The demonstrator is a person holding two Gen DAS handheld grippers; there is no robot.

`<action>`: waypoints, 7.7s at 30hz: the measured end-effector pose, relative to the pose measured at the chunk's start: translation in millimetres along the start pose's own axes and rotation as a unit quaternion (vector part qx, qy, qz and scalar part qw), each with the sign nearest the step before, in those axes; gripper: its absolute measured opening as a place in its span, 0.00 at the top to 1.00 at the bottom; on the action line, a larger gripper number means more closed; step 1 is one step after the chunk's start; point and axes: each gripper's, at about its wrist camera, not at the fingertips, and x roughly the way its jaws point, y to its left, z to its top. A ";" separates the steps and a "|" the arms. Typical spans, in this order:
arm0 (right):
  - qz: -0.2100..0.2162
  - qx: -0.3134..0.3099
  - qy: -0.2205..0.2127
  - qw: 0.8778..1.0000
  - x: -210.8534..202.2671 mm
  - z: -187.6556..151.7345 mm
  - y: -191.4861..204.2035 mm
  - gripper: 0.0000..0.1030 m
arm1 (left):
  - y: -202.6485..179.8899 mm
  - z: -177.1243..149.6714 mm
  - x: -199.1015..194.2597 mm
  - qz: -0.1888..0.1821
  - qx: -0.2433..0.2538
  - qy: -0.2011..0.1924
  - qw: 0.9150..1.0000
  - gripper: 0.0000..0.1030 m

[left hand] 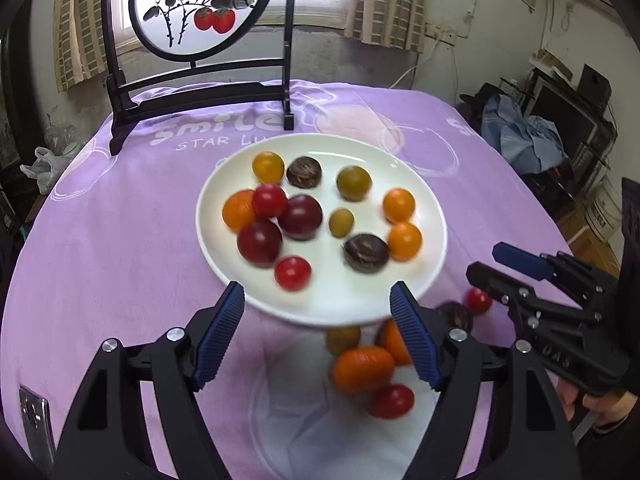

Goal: Organize fruits
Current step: 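Grasp a red tomato with the left tool while the right tool grasps a red cherry tomato, then lower both tomatoes onto the white plate and open both tools, then grasp a dark brown round fruit with the right tool while the left tool grasps a mandarin, then place the mandarin and dark brown fruit on the plate and open both tools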

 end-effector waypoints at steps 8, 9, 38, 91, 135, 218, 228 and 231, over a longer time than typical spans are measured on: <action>0.006 0.020 0.002 1.000 -13.3 -29.0 -18.2 0.55 | -16.3 -51.6 9.2 -0.008 -0.011 0.053 0.998 0.29; 0.008 0.022 0.001 1.000 -14.6 -31.1 -20.3 0.55 | -17.9 -56.5 11.9 -0.007 -0.012 0.060 0.998 0.29; -0.041 0.025 0.051 0.998 -4.7 -52.1 -44.9 0.50 | -34.5 -79.1 22.0 -0.024 -0.002 0.100 0.995 0.70; -0.001 -0.003 0.010 1.000 88.7 67.2 5.3 0.57 | 15.1 82.2 92.2 -0.021 -0.033 0.040 0.998 0.53; -0.057 -0.086 0.076 0.992 26.0 -60.9 15.3 0.31 | 6.2 -53.1 14.0 -0.038 -0.016 0.027 0.999 0.14; -0.009 -0.024 0.008 1.000 102.8 81.8 29.2 0.50 | 44.9 74.6 88.1 0.036 -0.053 0.021 0.998 0.59; -0.003 -0.015 -0.009 1.000 79.1 77.4 23.7 0.46 | 48.7 74.8 71.2 0.054 -0.071 -0.009 0.996 0.31; -0.003 -0.014 -0.015 1.000 68.4 72.6 22.0 0.42 | 46.0 74.0 58.4 0.063 -0.068 -0.024 0.995 0.26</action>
